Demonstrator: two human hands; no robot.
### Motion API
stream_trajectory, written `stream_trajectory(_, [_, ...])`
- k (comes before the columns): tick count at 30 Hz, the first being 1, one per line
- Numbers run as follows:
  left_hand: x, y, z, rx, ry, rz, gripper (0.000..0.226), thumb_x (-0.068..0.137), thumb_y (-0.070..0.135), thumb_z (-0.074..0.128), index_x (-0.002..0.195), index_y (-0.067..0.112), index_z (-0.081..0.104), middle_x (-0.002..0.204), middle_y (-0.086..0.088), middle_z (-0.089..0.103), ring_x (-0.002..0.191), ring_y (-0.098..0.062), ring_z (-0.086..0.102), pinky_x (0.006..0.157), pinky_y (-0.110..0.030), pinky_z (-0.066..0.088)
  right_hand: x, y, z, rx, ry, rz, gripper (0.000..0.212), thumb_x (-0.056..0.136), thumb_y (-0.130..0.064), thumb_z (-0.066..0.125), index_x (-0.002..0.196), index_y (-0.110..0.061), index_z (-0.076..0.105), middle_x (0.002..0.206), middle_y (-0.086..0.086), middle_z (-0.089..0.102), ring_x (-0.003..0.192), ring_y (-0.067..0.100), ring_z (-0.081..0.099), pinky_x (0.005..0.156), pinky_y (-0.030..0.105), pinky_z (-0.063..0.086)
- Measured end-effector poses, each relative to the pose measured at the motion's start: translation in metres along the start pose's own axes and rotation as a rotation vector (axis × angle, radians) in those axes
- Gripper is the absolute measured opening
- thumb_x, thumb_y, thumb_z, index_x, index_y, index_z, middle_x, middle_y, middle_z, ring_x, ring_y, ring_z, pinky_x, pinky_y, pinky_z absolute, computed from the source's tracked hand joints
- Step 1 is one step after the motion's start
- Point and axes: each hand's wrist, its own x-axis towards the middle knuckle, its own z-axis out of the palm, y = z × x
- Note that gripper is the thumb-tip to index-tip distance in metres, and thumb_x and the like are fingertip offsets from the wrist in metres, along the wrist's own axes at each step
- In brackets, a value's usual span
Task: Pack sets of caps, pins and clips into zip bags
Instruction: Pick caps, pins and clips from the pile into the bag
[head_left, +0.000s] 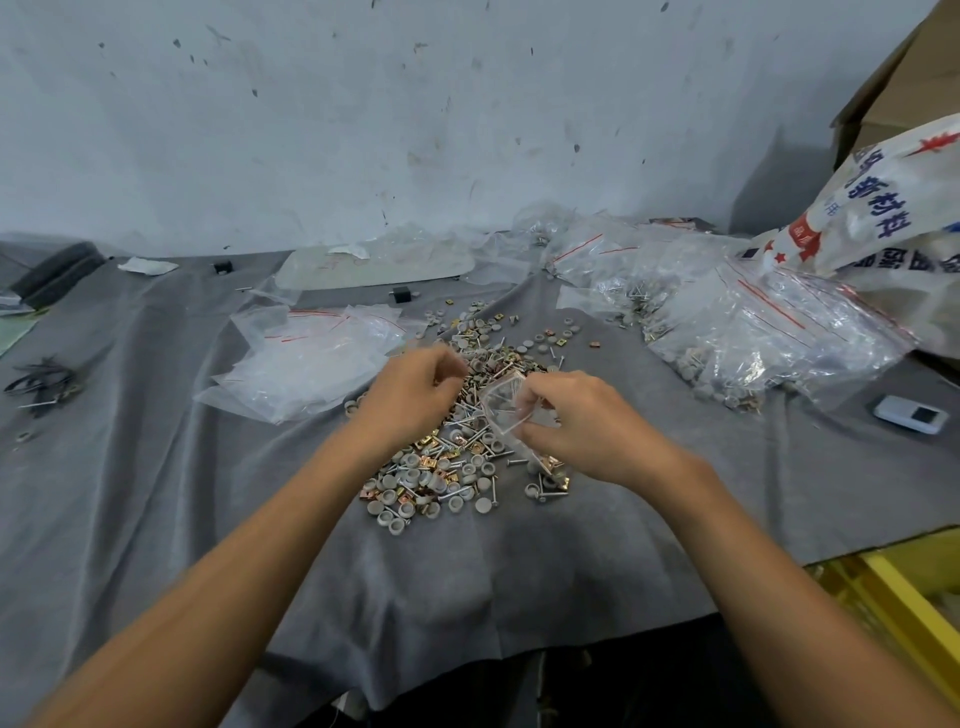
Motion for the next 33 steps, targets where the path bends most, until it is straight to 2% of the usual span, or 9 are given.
stream_trajectory(3, [-0.006,-0.023,0.019,0.296,-0.308,-0.057,0.006,0.097,0.021,0.059,0.094,0.018,0.063,0.091,0.009,0.066,0.090,-0.024,0.068,0.076,-0.039,0.057,-0.001,0.001,0.000,0.008,-0.009,0.005,0.018,0.090,-0.033,0.072,0.088,-0.034,0.054,0.102,-0.011,0.067,0.102,0.017,0.055,0.087,0.036,0.045])
stream_trajectory(4, [-0.008,-0.029,0.025,0.364,-0.348,-0.063,0.007,0.096,0.024,0.061,0.095,0.018,0.064,0.089,0.007,0.065,0.087,-0.025,0.068,0.070,-0.037,0.054,-0.001,0.001,0.000,0.015,-0.008,0.003,0.017,0.090,-0.033,0.072,0.087,-0.034,0.055,0.101,-0.011,0.067,0.101,0.016,0.056,0.087,0.036,0.045])
stream_trajectory(6, [-0.011,-0.038,0.032,0.503,-0.327,-0.052,0.019,0.096,0.035,0.063,0.102,0.017,0.066,0.092,0.002,0.062,0.082,-0.018,0.060,0.064,-0.028,0.046,-0.001,0.001,0.000,0.024,-0.006,-0.003,0.017,0.090,-0.032,0.072,0.087,-0.033,0.055,0.099,-0.012,0.067,0.098,0.015,0.056,0.086,0.034,0.043])
stream_trajectory(9, [-0.012,-0.046,0.038,0.611,-0.298,0.008,0.026,0.099,0.040,0.059,0.102,0.014,0.064,0.093,0.000,0.056,0.090,-0.021,0.058,0.074,-0.034,0.049,-0.001,0.001,0.000,0.014,-0.009,-0.006,0.018,0.089,-0.033,0.072,0.087,-0.034,0.054,0.099,-0.011,0.067,0.098,0.015,0.055,0.084,0.033,0.041])
stream_trajectory(12, [-0.014,-0.049,0.040,0.586,-0.276,0.058,0.018,0.100,0.033,0.058,0.102,0.016,0.065,0.098,-0.001,0.061,0.092,-0.022,0.059,0.072,-0.035,0.049,-0.001,0.001,-0.001,0.014,-0.006,0.005,0.018,0.089,-0.033,0.071,0.086,-0.035,0.054,0.099,-0.012,0.065,0.099,0.015,0.054,0.086,0.037,0.046])
stream_trajectory(17, [-0.015,-0.053,0.039,0.471,-0.235,0.004,0.016,0.102,0.030,0.052,0.097,0.018,0.060,0.091,0.003,0.059,0.080,-0.015,0.054,0.059,-0.028,0.035,-0.001,-0.002,0.001,-0.001,-0.020,-0.006,0.016,0.090,-0.033,0.070,0.089,-0.032,0.055,0.102,-0.010,0.066,0.098,0.015,0.055,0.086,0.036,0.046])
stream_trajectory(20, [-0.016,-0.056,0.037,0.373,-0.208,-0.046,0.015,0.104,0.031,0.049,0.098,0.020,0.058,0.093,0.003,0.060,0.080,-0.013,0.057,0.059,-0.026,0.038,-0.002,-0.002,0.000,0.006,-0.023,-0.009,0.014,0.091,-0.033,0.070,0.089,-0.031,0.056,0.099,-0.012,0.063,0.095,0.011,0.053,0.081,0.035,0.044])
stream_trajectory(24, [-0.015,-0.060,0.029,0.291,-0.184,-0.083,0.020,0.106,0.034,0.046,0.097,0.021,0.058,0.086,0.004,0.064,0.078,-0.014,0.059,0.068,-0.035,0.049,-0.001,-0.003,-0.001,-0.005,-0.026,-0.009,0.015,0.091,-0.033,0.069,0.089,-0.033,0.054,0.100,-0.011,0.064,0.097,0.013,0.053,0.082,0.034,0.044])
stream_trajectory(33, [-0.012,-0.068,0.024,0.296,-0.142,-0.113,0.040,0.102,0.047,0.052,0.072,0.020,0.051,0.064,0.005,0.058,0.057,-0.009,0.051,0.051,-0.026,0.032,0.000,-0.004,0.004,-0.010,-0.025,-0.010,0.018,0.090,-0.033,0.071,0.088,-0.033,0.053,0.095,-0.013,0.059,0.091,0.010,0.049,0.077,0.031,0.036])
